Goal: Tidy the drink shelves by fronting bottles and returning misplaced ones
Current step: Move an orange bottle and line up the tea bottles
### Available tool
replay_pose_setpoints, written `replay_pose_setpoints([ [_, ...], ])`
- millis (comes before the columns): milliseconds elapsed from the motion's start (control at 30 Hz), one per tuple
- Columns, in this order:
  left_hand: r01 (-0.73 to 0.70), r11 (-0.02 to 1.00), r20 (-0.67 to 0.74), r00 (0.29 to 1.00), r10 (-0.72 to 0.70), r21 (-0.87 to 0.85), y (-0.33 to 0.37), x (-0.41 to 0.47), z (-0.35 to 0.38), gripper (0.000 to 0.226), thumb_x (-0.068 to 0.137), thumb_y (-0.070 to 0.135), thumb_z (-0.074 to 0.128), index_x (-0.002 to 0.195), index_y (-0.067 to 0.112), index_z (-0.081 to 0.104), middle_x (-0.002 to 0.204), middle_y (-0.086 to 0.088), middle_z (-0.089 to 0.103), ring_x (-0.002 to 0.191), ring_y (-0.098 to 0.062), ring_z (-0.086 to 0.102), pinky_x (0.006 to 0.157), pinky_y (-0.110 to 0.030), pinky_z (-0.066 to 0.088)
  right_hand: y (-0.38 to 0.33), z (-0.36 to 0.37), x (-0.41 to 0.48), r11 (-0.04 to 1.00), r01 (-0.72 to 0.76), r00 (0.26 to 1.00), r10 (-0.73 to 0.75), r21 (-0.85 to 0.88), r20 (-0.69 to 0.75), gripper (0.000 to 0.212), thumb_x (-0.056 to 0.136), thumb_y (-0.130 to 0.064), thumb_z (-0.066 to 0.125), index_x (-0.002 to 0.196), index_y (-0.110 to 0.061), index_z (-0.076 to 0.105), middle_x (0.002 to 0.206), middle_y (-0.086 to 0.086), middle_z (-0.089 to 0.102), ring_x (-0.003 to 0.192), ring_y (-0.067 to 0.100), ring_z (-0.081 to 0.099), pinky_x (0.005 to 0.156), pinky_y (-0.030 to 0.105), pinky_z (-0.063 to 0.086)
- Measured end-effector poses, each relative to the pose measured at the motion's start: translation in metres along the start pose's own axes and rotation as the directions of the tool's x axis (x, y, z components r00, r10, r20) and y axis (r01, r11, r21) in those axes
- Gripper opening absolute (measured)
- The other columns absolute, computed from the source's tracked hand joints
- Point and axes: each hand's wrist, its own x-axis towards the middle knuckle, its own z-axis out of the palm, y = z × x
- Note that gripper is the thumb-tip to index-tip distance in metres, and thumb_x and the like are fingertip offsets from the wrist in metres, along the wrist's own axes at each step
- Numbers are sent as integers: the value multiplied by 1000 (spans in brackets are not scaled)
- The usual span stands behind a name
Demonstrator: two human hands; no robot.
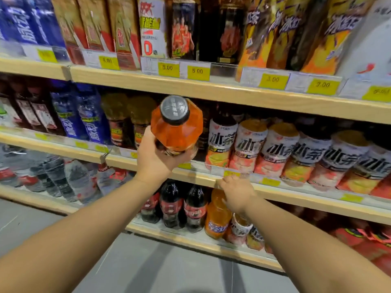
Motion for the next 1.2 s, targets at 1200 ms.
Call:
replay_pose_setpoints([
  [1200,-77,745,-141,964,224,662,-100,95,58,71,67,43,84,121,6,56,127,-10,51,107,-29,56,80,-39,49,2,35,23,983,-33,999,34,179,-6,92,80,-13,64,152,-19,7,149,7,19,134,30,21,106,40,37],
])
